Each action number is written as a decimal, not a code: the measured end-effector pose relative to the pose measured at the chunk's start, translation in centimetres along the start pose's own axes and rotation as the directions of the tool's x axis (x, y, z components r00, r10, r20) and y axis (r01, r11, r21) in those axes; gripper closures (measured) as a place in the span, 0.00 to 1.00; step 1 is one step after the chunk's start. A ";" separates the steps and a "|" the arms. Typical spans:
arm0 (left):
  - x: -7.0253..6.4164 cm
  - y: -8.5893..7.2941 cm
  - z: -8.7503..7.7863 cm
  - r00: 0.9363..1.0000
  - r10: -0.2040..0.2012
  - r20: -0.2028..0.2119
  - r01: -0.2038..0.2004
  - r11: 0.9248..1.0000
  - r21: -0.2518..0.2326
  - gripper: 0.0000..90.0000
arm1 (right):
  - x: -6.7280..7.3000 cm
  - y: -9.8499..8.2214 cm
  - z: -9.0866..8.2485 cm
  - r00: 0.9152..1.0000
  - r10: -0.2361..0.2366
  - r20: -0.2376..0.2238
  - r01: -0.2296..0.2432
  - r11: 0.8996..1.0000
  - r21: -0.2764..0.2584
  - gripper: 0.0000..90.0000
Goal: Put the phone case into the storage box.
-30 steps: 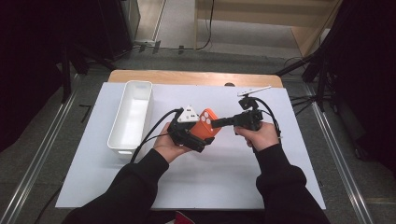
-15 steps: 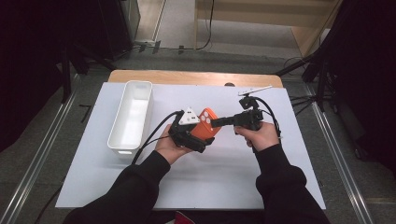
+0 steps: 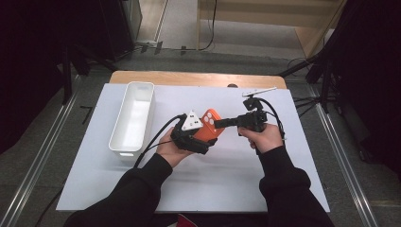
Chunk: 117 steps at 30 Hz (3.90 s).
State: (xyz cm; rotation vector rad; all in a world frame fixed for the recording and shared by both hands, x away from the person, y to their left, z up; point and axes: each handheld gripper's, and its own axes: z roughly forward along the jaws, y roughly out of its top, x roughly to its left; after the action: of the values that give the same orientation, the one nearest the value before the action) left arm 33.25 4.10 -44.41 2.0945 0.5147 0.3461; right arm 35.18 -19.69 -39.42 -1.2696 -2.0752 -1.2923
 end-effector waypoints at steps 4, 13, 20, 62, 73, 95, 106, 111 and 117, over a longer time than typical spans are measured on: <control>0.0 0.1 -0.1 1.000 -0.003 0.002 0.003 1.000 0.007 0.16 | 0.0 0.0 0.0 1.000 -0.003 0.007 0.003 1.000 -0.003 0.84; -0.1 0.3 -0.2 1.000 -0.010 0.016 0.010 1.000 0.027 0.17 | 0.0 0.0 0.0 1.000 -0.010 0.014 0.010 1.000 -0.002 0.76; 0.1 0.4 -0.2 0.999 -0.026 0.025 0.025 0.999 0.036 0.17 | -0.1 -0.1 -0.3 1.000 -0.017 0.022 0.017 1.000 -0.011 0.68; 3.1 1.5 -3.7 0.983 -0.186 0.002 0.186 0.982 0.035 0.16 | -1.1 -1.4 0.0 0.984 -0.132 0.117 0.127 0.991 0.052 0.48; 3.5 2.1 -4.7 0.974 -0.227 0.012 0.226 0.974 0.029 0.16 | -1.5 -2.1 0.3 0.968 -0.197 0.154 0.189 0.980 0.066 0.44; 4.6 2.8 -6.8 0.965 -0.261 0.000 0.261 0.965 0.009 0.16 | -1.9 -3.8 0.2 0.941 -0.270 0.203 0.257 0.962 0.090 0.39; 5.2 2.9 -7.7 0.960 -0.280 -0.008 0.280 0.960 -0.010 0.16 | -1.8 -5.2 0.2 0.928 -0.306 0.212 0.292 0.952 0.092 0.38; 5.5 3.0 -8.2 0.958 -0.287 -0.010 0.286 0.958 -0.017 0.16 | -1.5 -5.8 0.3 0.925 -0.317 0.210 0.304 0.948 0.091 0.38; 5.9 3.0 -8.8 0.954 -0.298 -0.015 0.298 0.954 -0.024 0.16 | -1.4 -6.5 0.4 0.919 -0.333 0.213 0.320 0.943 0.091 0.38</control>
State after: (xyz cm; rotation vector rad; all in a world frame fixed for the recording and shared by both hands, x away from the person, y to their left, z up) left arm 35.30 11.89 -36.85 1.9576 0.8230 0.1945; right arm 30.42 -21.13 -43.86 -1.1231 -2.5547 -1.2601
